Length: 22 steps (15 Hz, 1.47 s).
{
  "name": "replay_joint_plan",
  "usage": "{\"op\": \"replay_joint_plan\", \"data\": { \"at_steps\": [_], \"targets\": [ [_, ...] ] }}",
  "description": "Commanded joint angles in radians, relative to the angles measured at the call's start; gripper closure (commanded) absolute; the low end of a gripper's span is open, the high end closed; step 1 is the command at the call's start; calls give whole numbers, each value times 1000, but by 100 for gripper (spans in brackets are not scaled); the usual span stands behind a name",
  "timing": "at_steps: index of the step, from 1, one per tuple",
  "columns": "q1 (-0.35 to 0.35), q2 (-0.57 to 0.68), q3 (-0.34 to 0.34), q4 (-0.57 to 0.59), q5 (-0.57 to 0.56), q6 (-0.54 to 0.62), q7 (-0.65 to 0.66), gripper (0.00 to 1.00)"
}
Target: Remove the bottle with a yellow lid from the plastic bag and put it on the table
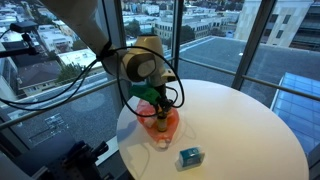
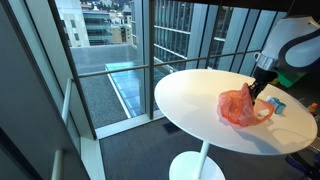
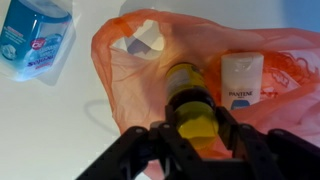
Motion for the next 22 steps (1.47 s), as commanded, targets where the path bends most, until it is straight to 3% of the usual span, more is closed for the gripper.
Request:
{"op": "replay_joint_plan", "data": {
  "at_steps": [1,2,3,7,22],
  "targets": [
    [-11,-15,-3,-47,9,73,4,64],
    [-12,-17,-4,-52,7,84,4,51],
    [-13,-20,-4,-57,9,93,1,32],
    [-17,-30,0,-78,22,108,-16,1],
    [-40,-55,6,-83,81,31,-57,0]
  ]
}}
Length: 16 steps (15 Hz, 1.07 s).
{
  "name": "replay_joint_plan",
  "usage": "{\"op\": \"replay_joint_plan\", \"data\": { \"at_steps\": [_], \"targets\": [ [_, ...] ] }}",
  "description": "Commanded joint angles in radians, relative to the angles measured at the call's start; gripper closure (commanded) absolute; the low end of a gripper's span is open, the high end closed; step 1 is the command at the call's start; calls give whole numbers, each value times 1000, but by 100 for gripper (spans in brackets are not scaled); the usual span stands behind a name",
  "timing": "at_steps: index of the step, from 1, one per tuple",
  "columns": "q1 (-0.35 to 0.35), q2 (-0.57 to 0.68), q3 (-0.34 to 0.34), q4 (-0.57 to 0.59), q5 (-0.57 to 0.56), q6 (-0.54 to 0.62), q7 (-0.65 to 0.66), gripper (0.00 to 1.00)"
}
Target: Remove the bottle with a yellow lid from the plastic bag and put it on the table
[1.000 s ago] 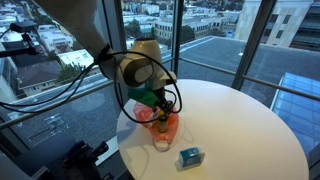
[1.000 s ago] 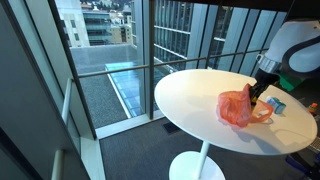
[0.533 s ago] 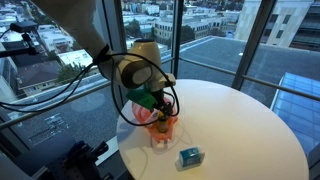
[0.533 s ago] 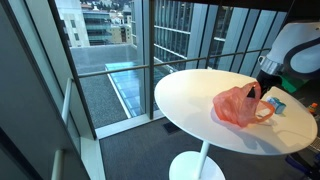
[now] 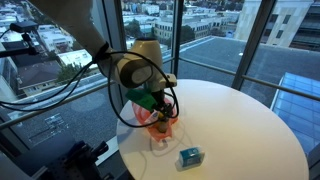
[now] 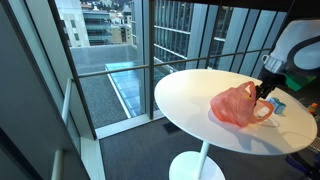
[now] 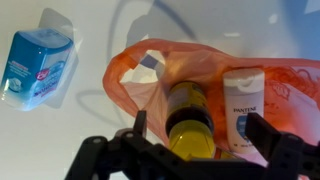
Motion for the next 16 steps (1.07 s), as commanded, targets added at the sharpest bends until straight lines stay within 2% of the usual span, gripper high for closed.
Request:
{"op": "replay_joint_plan", "data": {
  "at_steps": [1,10,16],
  "targets": [
    [-9,-9,11,2,43,-23,-47,0],
    [-4,33,13,60,57,-39,-25,0],
    [0,73,17,118,80,-91,-7,0]
  ]
}}
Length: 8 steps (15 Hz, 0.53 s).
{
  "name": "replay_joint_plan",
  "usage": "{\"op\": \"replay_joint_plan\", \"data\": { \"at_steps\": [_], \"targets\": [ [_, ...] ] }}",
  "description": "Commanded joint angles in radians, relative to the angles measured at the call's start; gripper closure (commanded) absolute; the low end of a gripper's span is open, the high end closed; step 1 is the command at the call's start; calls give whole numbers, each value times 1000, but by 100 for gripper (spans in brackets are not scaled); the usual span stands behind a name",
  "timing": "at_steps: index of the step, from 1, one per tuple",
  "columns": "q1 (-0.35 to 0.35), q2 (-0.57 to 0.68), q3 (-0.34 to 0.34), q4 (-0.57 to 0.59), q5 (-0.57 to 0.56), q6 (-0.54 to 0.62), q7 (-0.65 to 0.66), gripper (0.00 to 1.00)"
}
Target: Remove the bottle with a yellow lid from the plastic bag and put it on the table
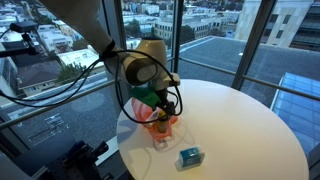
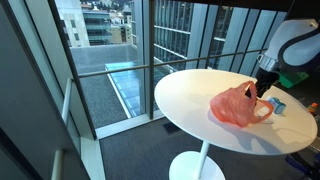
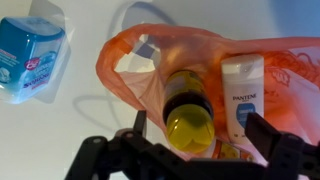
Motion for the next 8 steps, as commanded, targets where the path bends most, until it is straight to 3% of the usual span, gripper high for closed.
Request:
{"op": "replay_joint_plan", "data": {
  "at_steps": [1,8],
  "targets": [
    [1,24,7,50,32,-62,21,0],
    [20,14,8,59,50,-146,104,0]
  ]
}}
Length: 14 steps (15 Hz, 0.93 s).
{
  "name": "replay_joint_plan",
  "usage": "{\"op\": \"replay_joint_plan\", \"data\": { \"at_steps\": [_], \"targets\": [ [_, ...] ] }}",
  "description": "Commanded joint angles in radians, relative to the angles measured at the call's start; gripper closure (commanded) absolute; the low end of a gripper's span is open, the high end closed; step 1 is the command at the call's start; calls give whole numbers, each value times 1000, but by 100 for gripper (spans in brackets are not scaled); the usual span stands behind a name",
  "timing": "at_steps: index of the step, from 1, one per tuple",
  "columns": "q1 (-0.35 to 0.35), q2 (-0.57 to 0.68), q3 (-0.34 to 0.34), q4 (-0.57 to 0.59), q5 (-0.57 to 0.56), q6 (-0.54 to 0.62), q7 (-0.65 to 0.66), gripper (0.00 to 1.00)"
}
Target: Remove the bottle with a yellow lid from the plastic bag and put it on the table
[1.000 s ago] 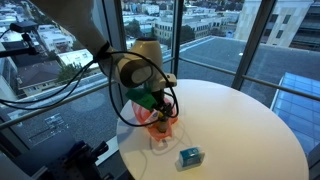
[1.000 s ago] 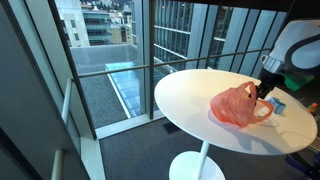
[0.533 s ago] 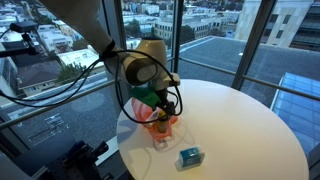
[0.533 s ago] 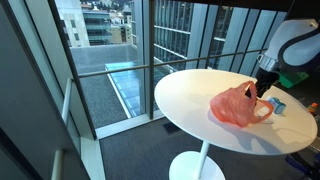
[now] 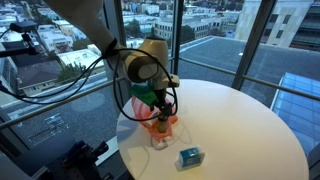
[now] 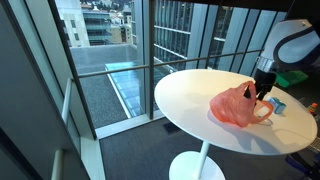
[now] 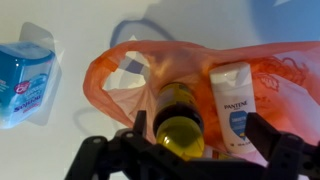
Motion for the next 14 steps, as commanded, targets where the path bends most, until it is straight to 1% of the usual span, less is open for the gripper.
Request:
{"op": "replay_joint_plan", "data": {
  "at_steps": [1,11,12,14],
  "targets": [
    [8,-1,5,27,19,-56,54,0],
    [7,58,3,114,70,-85,124,0],
    [8,65,2,122,68,-87,129,3],
    [8,73,1,130,67,-88,137,24]
  ]
}}
